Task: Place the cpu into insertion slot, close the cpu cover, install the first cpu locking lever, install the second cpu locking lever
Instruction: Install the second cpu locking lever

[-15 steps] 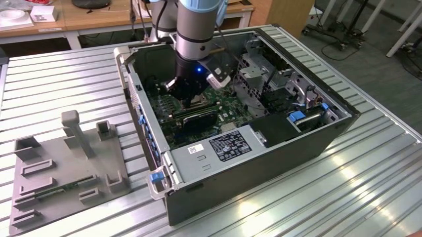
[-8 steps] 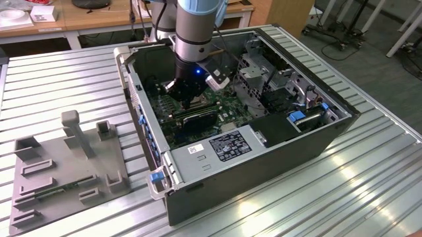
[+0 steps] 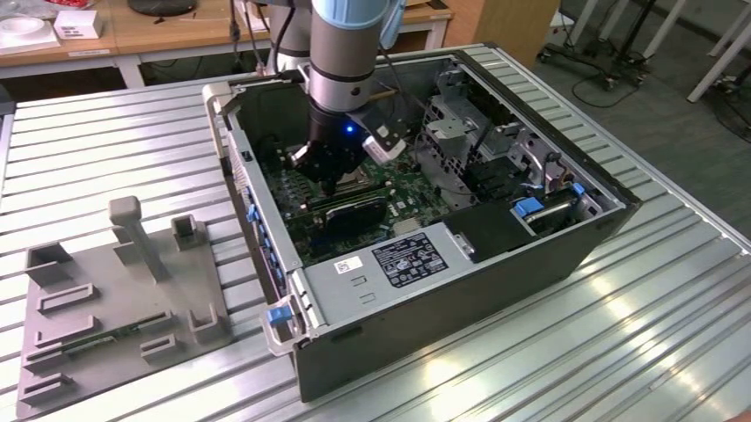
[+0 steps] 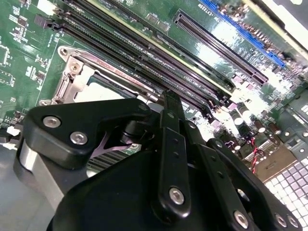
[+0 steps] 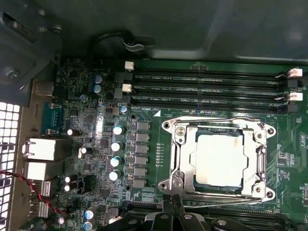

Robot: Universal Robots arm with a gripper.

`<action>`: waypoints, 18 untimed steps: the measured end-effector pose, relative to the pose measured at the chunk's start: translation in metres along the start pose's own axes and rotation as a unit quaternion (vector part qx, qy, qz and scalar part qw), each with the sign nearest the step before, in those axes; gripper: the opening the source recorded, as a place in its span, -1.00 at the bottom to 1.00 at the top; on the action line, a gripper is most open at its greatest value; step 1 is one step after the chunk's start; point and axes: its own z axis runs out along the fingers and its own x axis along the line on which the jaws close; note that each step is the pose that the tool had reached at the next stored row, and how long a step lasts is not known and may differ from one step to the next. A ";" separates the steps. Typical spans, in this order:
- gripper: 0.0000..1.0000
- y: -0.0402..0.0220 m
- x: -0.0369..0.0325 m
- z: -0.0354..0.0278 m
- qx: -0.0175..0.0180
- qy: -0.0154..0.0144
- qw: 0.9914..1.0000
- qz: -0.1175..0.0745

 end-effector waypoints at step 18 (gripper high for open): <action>-0.79 0.0067 -0.0003 0.0047 -0.001 0.000 1.000 0.001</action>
